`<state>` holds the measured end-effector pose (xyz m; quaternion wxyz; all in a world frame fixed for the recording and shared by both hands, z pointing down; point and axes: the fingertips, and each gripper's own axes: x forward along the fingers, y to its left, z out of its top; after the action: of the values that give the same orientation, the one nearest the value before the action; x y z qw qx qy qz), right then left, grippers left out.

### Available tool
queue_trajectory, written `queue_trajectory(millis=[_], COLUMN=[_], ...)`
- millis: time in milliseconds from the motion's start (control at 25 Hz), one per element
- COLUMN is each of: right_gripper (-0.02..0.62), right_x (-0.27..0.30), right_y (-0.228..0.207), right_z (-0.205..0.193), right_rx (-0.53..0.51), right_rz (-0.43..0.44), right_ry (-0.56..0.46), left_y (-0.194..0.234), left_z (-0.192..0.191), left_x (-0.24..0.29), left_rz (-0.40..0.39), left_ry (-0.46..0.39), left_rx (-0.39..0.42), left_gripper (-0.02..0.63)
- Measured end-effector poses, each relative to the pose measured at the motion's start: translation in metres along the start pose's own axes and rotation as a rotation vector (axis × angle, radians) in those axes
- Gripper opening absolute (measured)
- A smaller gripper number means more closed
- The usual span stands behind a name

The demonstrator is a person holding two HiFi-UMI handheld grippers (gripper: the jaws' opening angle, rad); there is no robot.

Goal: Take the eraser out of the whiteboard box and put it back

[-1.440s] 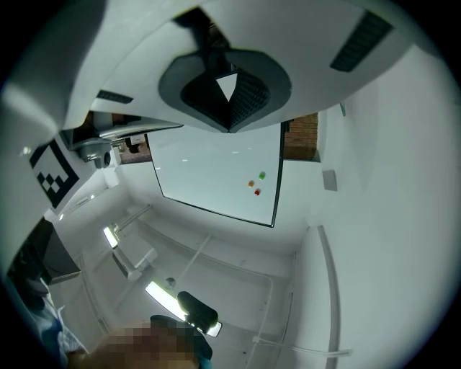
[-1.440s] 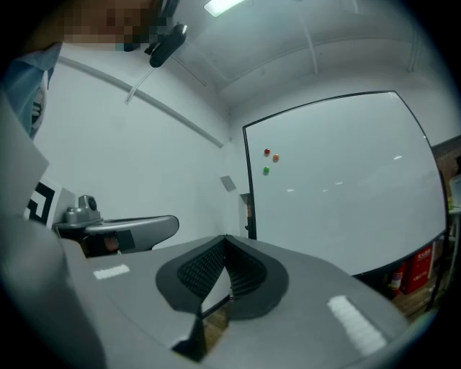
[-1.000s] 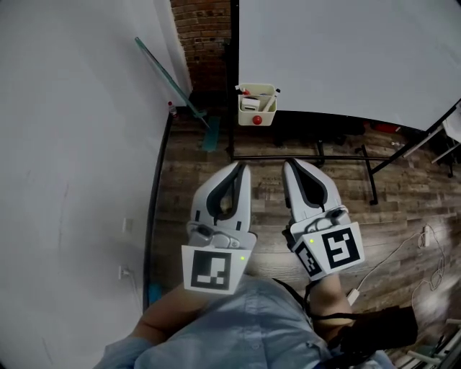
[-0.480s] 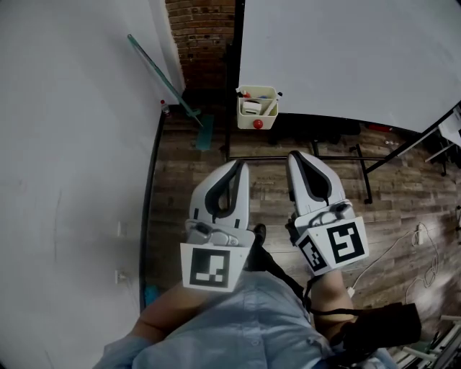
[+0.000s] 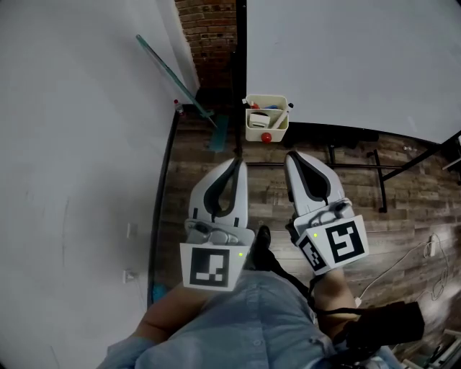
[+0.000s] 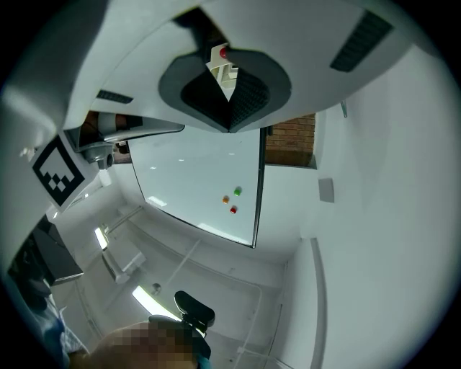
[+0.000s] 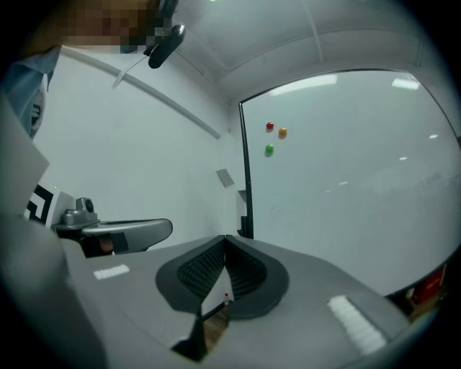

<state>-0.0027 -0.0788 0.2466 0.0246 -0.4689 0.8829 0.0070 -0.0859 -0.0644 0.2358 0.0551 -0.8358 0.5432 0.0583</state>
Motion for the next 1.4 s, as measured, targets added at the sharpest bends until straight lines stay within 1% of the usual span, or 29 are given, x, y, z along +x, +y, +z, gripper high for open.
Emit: queue_trajectory(millis=[200,360,560,920,1160,1240,1320,1400], right_gripper=[0.006,0.008,0.011,0.017,0.029,0.050,0.104,0.132], right_x=[0.026,0.046,0.065,0.088,0.102,0.110,0.117,0.124], right_y=[-0.028,-0.050,-0.066,-0.072,-0.065,-0.063,-0.058,-0.055], right_z=[-0.009,-0.010,-0.008,-0.017,-0.031,-0.038,-0.048,-0.058], right_rx=[0.010,0.015,0.004,-0.013,-0.045,-0.051,-0.060,-0.083], right_rz=[0.039,0.079,0.148,0.266,0.307,0.315,0.330,0.341], right_ry=[0.007,0.005,0.000,0.020,0.077,0.097,0.127,0.164], left_y=[0.005,0.005,0.003,0.007,0.020,0.026,0.035,0.045], left_z=[-0.007,-0.006,-0.002,-0.007,-0.015,-0.021,-0.029,-0.034], left_x=[0.039,0.069,0.097,0.117,0.122,0.124,0.127,0.131], left_rz=[0.024,0.042,0.072,0.134,0.156,0.157,0.160,0.164], left_ry=[0.017,0.010,-0.008,-0.008,-0.001,0.007,0.020,0.026], left_rx=[0.022,0.046,0.071,0.088,0.073,0.061,0.039,0.020], left_gripper=[0.005,0.005,0.005,0.005,0.005,0.005,0.005,0.005])
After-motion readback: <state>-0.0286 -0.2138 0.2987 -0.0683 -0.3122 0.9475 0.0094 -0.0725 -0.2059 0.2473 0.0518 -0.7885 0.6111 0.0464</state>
